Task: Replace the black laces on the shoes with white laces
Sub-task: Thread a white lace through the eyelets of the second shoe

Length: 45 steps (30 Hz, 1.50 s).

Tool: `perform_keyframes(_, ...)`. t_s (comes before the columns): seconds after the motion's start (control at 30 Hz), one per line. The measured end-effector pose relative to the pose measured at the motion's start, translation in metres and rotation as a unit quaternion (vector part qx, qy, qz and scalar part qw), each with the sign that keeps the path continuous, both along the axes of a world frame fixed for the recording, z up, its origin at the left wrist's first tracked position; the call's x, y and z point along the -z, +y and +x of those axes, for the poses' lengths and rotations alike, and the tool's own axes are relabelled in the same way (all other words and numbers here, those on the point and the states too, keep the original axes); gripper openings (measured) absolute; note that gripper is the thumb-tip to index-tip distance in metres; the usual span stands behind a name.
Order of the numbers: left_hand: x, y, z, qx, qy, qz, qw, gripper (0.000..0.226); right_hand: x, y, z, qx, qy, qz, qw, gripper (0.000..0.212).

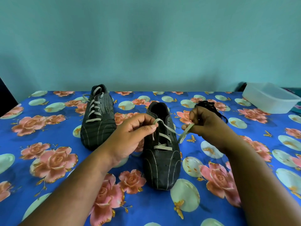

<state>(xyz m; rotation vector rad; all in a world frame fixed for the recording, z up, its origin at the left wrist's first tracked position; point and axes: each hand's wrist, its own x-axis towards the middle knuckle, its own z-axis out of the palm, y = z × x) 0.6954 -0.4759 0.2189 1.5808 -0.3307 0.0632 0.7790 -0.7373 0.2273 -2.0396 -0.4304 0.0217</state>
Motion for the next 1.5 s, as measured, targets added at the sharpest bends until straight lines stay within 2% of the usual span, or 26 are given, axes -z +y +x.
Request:
perform_keyframes(0.1, -0.005, -0.004, -0.002, -0.006, -0.03, 0.005, 1.0, 0.017, 0.01, -0.005, 0.008, 0.113, -0.044, -0.113, 0.986, 0.033)
perform_keyframes(0.2, -0.008, -0.007, -0.003, -0.008, -0.038, -0.013, 0.999, 0.021, 0.014, -0.014, 0.012, 0.217, -0.047, -0.185, 0.957, 0.022)
perform_keyframes(0.37, -0.009, -0.004, -0.002, -0.076, -0.018, -0.061, 0.995, 0.022, 0.016, -0.024, 0.015, 0.27, -0.04, -0.264, 0.925, 0.032)
perform_keyframes(0.43, -0.007, -0.003, 0.0, -0.107, -0.024, -0.05, 0.993, 0.019, 0.013, -0.022, 0.014, 0.223, -0.054, -0.233, 0.945, 0.036)
perform_keyframes(0.47, -0.007, -0.004, 0.0, -0.124, -0.024, -0.042, 0.991, 0.017, 0.011, -0.019, 0.013, 0.171, -0.054, -0.193, 0.965, 0.035)
perform_keyframes(0.53, -0.006, -0.004, 0.001, -0.159, -0.026, -0.024, 0.987, 0.011, 0.004, -0.008, 0.004, 0.033, 0.007, -0.077, 0.996, 0.028)
perform_keyframes(0.6, -0.005, -0.004, 0.001, -0.184, -0.032, -0.004, 0.982, 0.006, -0.001, -0.003, -0.004, -0.092, 0.076, 0.009, 0.993, 0.025)
perform_keyframes(0.67, -0.004, -0.004, 0.002, -0.199, -0.041, 0.022, 0.979, 0.007, -0.002, -0.003, -0.007, -0.151, 0.096, 0.078, 0.981, 0.027)
perform_keyframes(0.73, -0.002, -0.005, 0.002, -0.192, -0.05, 0.036, 0.979, 0.006, -0.005, 0.001, -0.009, -0.14, 0.06, 0.139, 0.979, 0.022)
perform_keyframes(0.8, -0.003, -0.007, 0.0, -0.165, -0.055, 0.053, 0.983, 0.007, -0.006, 0.01, -0.015, -0.119, -0.012, 0.165, 0.979, 0.019)
perform_keyframes(0.83, -0.003, -0.008, -0.001, -0.149, -0.066, 0.076, 0.984, 0.008, -0.006, 0.016, -0.018, -0.124, -0.056, 0.145, 0.98, 0.024)
perform_keyframes(0.93, -0.002, -0.008, -0.001, -0.125, -0.142, 0.17, 0.967, 0.009, 0.004, 0.036, -0.025, -0.156, -0.22, -0.019, 0.963, 0.045)
perform_keyframes(1.0, 0.0, -0.007, 0.0, -0.127, -0.164, 0.189, 0.96, 0.008, 0.009, 0.047, -0.026, -0.154, -0.252, -0.064, 0.953, 0.039)
perform_keyframes(1.1, 0.002, -0.006, 0.002, -0.149, -0.155, 0.171, 0.961, 0.006, 0.007, 0.047, -0.026, -0.167, -0.234, -0.034, 0.957, 0.026)
perform_keyframes(1.23, 0.007, 0.007, 0.011, -0.201, -0.103, 0.154, 0.962, 0.01, -0.004, 0.032, -0.026, -0.138, -0.101, 0.063, 0.983, 0.036)
perform_keyframes(1.37, 0.009, 0.011, 0.014, -0.203, -0.043, 0.134, 0.969, 0.017, -0.005, 0.028, -0.021, -0.088, -0.074, 0.092, 0.989, 0.037)
perform_keyframes(1.43, 0.011, 0.007, 0.011, -0.208, -0.071, 0.171, 0.96, 0.017, -0.004, 0.032, -0.024, -0.111, -0.076, 0.093, 0.987, 0.035)
perform_keyframes(1.5, 0.011, 0.003, 0.007, -0.192, -0.128, 0.243, 0.942, 0.036, -0.001, 0.036, -0.027, -0.148, -0.071, 0.09, 0.982, 0.032)
